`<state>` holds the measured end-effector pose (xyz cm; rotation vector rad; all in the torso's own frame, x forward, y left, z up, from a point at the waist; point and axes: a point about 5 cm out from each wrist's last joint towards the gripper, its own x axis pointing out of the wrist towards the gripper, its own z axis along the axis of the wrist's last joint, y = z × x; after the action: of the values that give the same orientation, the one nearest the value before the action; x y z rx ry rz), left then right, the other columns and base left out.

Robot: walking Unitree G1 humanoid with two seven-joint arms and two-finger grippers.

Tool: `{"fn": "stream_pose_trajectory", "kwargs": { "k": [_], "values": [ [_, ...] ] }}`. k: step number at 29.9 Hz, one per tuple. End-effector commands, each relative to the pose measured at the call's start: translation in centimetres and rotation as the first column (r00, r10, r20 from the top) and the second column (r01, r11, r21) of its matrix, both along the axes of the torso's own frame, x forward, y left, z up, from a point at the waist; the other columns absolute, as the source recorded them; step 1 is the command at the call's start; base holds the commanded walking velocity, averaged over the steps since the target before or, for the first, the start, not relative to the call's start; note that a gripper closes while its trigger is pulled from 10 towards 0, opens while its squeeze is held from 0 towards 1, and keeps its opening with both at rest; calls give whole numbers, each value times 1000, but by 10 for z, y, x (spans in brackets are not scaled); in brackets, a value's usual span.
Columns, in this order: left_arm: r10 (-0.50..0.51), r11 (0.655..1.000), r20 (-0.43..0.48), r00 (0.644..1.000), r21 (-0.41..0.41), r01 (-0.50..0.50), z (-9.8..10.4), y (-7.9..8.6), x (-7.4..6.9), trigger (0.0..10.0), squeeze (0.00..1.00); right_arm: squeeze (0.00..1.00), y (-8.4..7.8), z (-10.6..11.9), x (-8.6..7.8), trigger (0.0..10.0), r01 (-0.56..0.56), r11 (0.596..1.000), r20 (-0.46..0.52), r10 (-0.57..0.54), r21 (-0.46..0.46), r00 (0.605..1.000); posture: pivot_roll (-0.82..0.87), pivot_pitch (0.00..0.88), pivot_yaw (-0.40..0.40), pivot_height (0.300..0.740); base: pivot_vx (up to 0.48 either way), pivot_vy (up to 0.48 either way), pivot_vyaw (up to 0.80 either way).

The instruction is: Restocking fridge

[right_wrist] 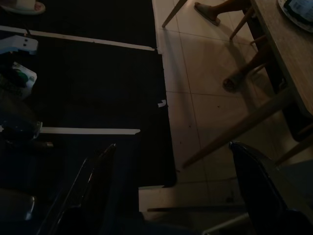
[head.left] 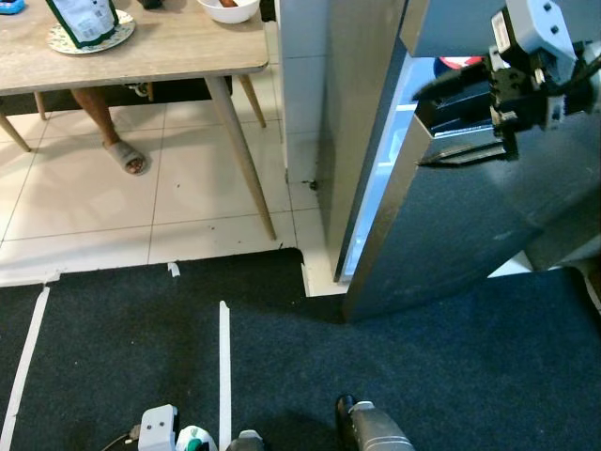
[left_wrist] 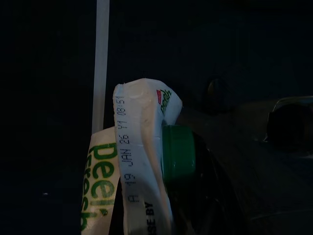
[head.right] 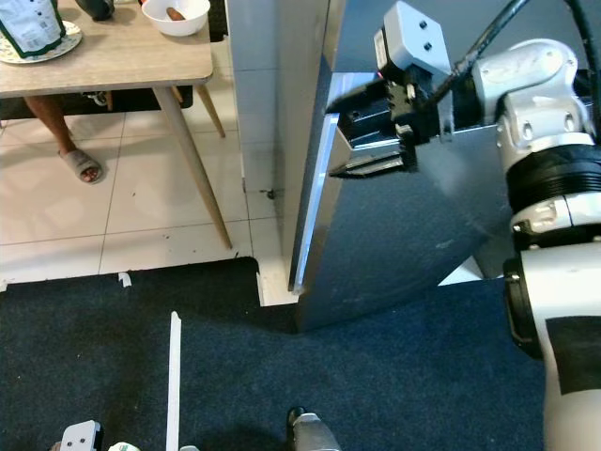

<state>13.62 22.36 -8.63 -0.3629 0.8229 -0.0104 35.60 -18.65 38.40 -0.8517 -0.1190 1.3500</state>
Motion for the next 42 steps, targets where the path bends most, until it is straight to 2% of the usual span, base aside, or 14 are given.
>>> {"fn": "stream_pose_trajectory", "kwargs": {
  "k": [1, 10, 13, 17, 19, 22, 24, 27, 29, 30, 31, 33, 37, 42],
  "values": [
    [-27, 998, -119, 993, -63, 20, -14, -21, -26, 10000, 0, 0, -2, 6, -3, 0, -14, 999, 4, 14, 45, 1000, -58, 277, -68, 740, 0, 0, 0],
    [-26, 998, -125, 992, -63, 18, -15, -21, -27, 10000, 0, 0, -3, 7, -2, 0, -8, 999, 12, 8, 40, 1000, -63, 274, -68, 740, 0, 0, 0],
    [-28, 998, -125, 992, -65, 20, -15, -22, -26, 10000, 0, 0, 2, 7, 7, 0, 82, 993, 60, -87, 79, 994, -62, 271, -68, 740, 0, 0, 0],
    [-29, 998, -123, 992, -65, 21, -14, -22, -25, 10000, 0, 0, 7, 8, 21, 0, 256, 957, 117, -273, 138, 955, -60, 266, -68, 740, 0, 0, 0],
    [-29, 998, -122, 992, -64, 21, -14, -22, -24, 10000, 0, 0, 8, 7, 23, 0, 281, 950, 127, -298, 134, 946, -60, 266, -68, 740, 0, 0, 0],
    [-28, 998, -122, 992, -63, 21, -14, -22, -24, 10000, 0, 0, 7, 5, 28, 0, 354, 927, 141, -370, 121, 919, -57, 260, -68, 740, 0, 0, 0],
    [-28, 998, -121, 992, -62, 21, -14, -22, -23, 10000, 0, 0, -2, -2, 36, 0, 505, 862, 201, -504, 49, 840, -57, 258, -70, 740, 0, 0, 0],
    [-28, 998, -121, 992, -62, 21, -14, -22, -23, 10000, 0, 0, -5, -4, 37, 0, 532, 847, 229, -521, 19, 822, -57, 258, -70, 740, 0, 0, 0],
    [-28, 998, -122, 992, -62, 21, -14, -22, -24, 10000, 0, 0, -13, -6, 40, 0, 603, 797, 303, -568, -31, 765, -57, 258, -70, 740, 0, 0, 0],
    [-28, 998, -122, 992, -62, 21, -14, -22, -24, 10000, 0, 0, -13, -6, 40, 0, 603, 797, 303, -568, -31, 765, -57, 258, -70, 740, 0, 0, 0],
    [-29, 998, -123, 992, -63, 21, -14, -22, -24, 10000, 0, 0, -26, -7, 42, 10000, 688, 721, 397, -611, -77, 685, -58, 253, -73, 740, 0, 0, 0],
    [-30, 998, -124, 992, -64, 22, -15, -23, -24, 10000, 0, 0, -32, -8, 43, 10000, 723, 684, 434, -623, -100, 650, -58, 253, -73, 740, 0, 0, 0],
    [-30, 998, -125, 992, -67, 22, -15, -24, -23, 10000, 0, 0, -42, -10, 41, 10000, 751, 640, 469, -620, -160, 629, -65, 253, -73, 740, 0, 0, 0],
    [-32, 997, -125, 992, -69, 23, -15, -25, -23, 10000, 0, 0, -51, -13, 37, 10000, 743, 622, 462, -598, -248, 655, -71, 256, -74, 740, 0, 0, 0]
  ]
}}
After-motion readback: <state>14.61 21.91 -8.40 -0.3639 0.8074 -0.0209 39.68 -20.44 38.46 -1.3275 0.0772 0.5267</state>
